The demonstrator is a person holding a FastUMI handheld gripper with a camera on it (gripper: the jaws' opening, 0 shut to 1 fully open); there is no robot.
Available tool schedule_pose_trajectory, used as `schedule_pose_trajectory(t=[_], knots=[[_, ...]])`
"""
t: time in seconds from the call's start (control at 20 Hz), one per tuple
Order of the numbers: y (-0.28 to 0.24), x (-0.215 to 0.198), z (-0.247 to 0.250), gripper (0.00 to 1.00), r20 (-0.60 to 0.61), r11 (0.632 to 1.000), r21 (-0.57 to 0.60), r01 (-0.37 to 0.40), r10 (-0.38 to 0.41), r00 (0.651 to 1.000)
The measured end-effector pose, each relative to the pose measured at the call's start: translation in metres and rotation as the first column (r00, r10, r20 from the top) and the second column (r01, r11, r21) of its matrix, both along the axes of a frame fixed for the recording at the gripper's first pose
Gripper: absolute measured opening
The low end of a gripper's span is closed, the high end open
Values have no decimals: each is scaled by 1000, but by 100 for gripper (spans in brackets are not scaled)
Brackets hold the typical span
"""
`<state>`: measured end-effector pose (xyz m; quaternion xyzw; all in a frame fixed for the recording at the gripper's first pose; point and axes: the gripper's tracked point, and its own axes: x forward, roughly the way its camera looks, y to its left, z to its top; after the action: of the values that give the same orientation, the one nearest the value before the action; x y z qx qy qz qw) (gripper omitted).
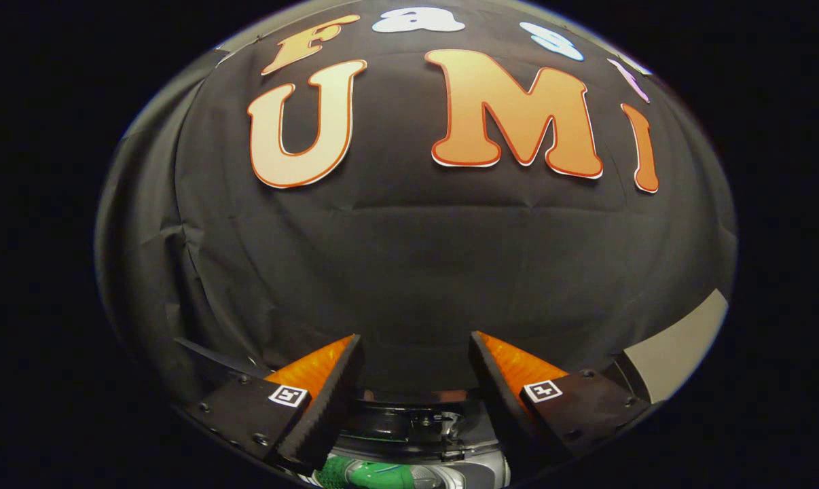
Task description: Put the clothes into the washing machine and then close the washing machine lid.
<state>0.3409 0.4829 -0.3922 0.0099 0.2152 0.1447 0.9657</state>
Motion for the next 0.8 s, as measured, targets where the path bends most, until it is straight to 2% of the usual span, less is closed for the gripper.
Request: schedule_pose_trajectory(t=[0.4, 0.8], knots=[[-2, 3, 0, 99, 18, 1000, 10, -1, 0, 1000], [-11, -31, 7, 99, 58, 1000, 21, 1, -2, 998]])
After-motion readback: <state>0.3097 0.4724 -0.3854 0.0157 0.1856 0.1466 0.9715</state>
